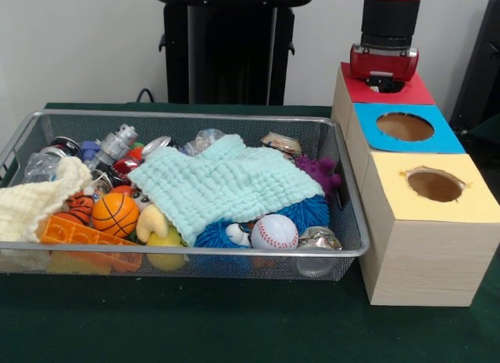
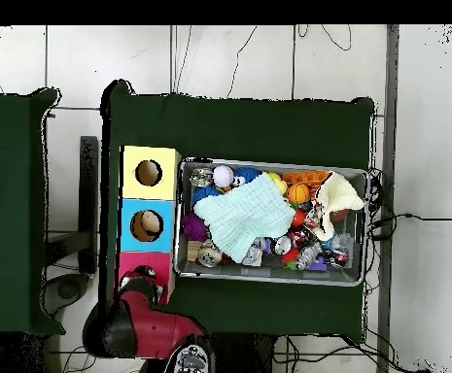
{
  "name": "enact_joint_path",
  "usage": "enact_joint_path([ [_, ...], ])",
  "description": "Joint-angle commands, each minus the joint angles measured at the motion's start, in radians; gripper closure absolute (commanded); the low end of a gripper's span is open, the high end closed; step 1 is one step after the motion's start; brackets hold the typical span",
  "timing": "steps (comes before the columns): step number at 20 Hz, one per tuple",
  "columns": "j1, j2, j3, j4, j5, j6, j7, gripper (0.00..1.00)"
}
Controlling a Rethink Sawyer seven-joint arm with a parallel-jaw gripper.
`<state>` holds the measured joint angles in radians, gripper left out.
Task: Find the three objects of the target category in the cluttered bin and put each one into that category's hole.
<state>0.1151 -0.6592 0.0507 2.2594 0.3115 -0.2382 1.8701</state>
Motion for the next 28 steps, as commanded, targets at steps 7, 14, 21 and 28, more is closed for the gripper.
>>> enact_joint_path([
  [7,-0.034,0.007,0.207,-0.052,0.14,0.214,0.275,0.0],
  [14,-0.03,0.011,0.222,-0.05,0.155,0.214,0.271,0.0],
  [21,-0.007,-0.003,0.2,-0.044,0.166,0.215,0.268,0.0],
  [28,0.079,-0.087,0.076,-0.079,0.217,0.42,0.231,0.0],
])
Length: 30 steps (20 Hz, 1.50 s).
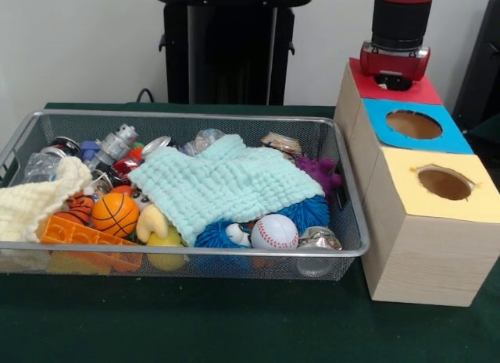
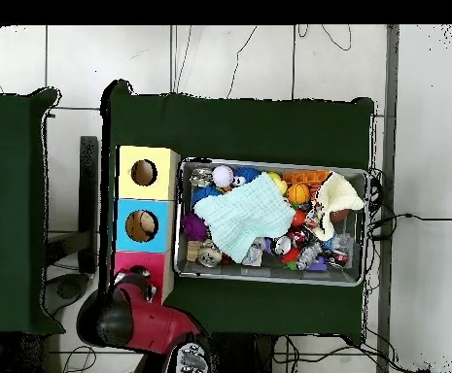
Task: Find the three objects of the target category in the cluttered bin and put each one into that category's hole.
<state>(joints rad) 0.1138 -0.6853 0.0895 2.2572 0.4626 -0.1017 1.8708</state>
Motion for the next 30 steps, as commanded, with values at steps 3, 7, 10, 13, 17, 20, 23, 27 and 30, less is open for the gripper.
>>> enact_joint_path([
  [3,0.094,-0.061,0.007,-0.095,0.067,0.307,0.21,0.0],
  [7,0.105,-0.057,-0.006,-0.101,0.074,0.309,0.204,0.0],
  [10,0.122,-0.054,-0.031,-0.112,0.067,0.296,0.191,1.0],
  [13,0.131,-0.053,-0.041,-0.114,0.063,0.29,0.19,1.0],
  [17,0.138,-0.054,-0.045,-0.113,0.06,0.278,0.186,1.0],
  [20,0.08,-0.032,-0.032,-0.114,0.038,0.257,0.151,1.0],
  [23,0.122,-0.058,-0.07,-0.111,0.037,0.29,0.157,1.0],
  [27,0.058,-0.043,-0.063,-0.106,0.011,0.282,0.117,1.0],
  [30,0.044,-0.04,-0.062,-0.105,0.002,0.285,0.109,1.0],
])
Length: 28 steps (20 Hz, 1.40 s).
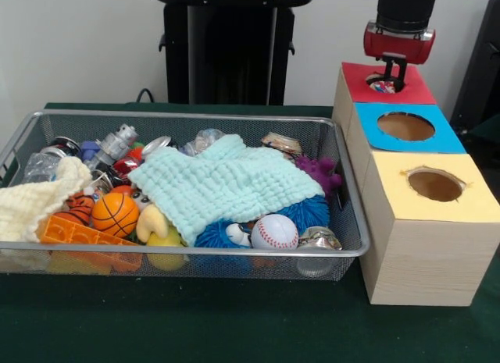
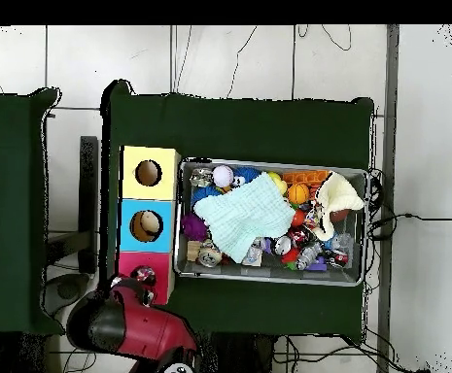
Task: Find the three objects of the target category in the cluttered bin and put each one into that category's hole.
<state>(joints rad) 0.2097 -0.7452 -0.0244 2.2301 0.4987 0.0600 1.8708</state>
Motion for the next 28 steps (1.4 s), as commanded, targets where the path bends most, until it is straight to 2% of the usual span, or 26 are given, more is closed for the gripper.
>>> enact_joint_path([
  [1,-0.053,0.021,0.051,-0.076,-0.039,0.118,0.107,1.0],
  [3,-0.064,0.023,0.059,-0.069,-0.049,0.097,0.105,1.0],
  [4,-0.069,0.024,0.062,-0.067,-0.06,0.087,0.107,0.0],
  [15,-0.085,0.032,0.037,-0.1,-0.087,0.139,0.093,0.0],
  [21,-0.054,-0.017,-0.05,-0.156,-0.123,0.311,0.095,0.0],
  [24,-0.061,-0.022,-0.047,-0.153,-0.134,0.315,0.099,0.0],
  [25,-0.067,-0.022,-0.041,-0.152,-0.142,0.307,0.103,1.0],
  [28,-0.066,-0.028,-0.035,-0.138,-0.141,0.299,0.111,1.0],
])
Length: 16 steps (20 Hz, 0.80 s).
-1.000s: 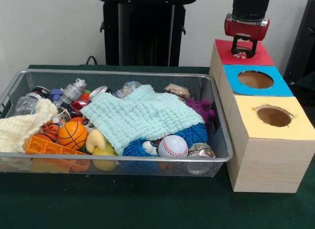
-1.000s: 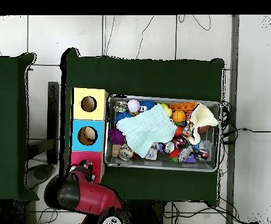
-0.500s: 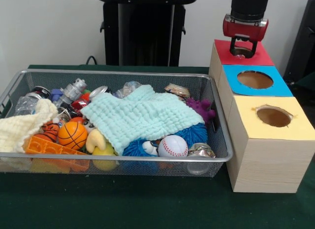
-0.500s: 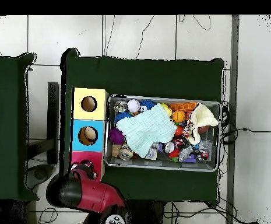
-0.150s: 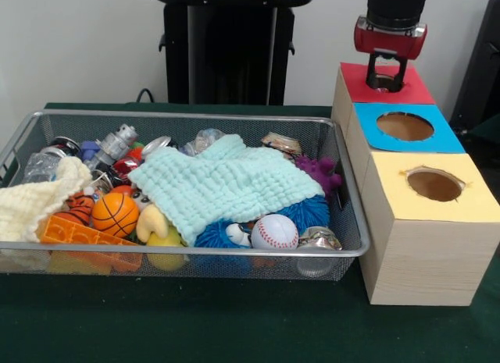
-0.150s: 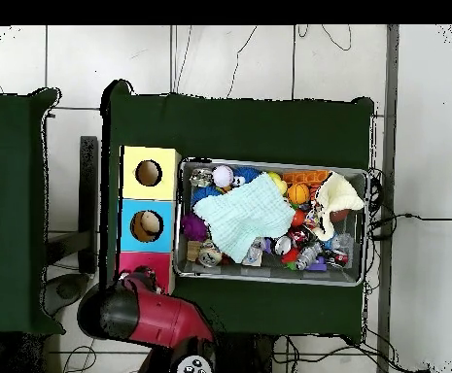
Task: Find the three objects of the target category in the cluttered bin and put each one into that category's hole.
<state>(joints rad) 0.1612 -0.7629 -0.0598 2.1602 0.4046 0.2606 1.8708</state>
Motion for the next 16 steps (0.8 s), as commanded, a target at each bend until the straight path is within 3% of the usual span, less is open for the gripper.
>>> enact_joint_path([
  [1,-0.017,-0.012,0.003,-0.064,-0.047,0.096,0.114,1.0],
  [8,-0.029,-0.016,0.017,-0.053,-0.042,0.11,0.126,1.0],
  [16,0.02,-0.084,-0.051,-0.137,-0.073,0.344,0.171,1.0],
])
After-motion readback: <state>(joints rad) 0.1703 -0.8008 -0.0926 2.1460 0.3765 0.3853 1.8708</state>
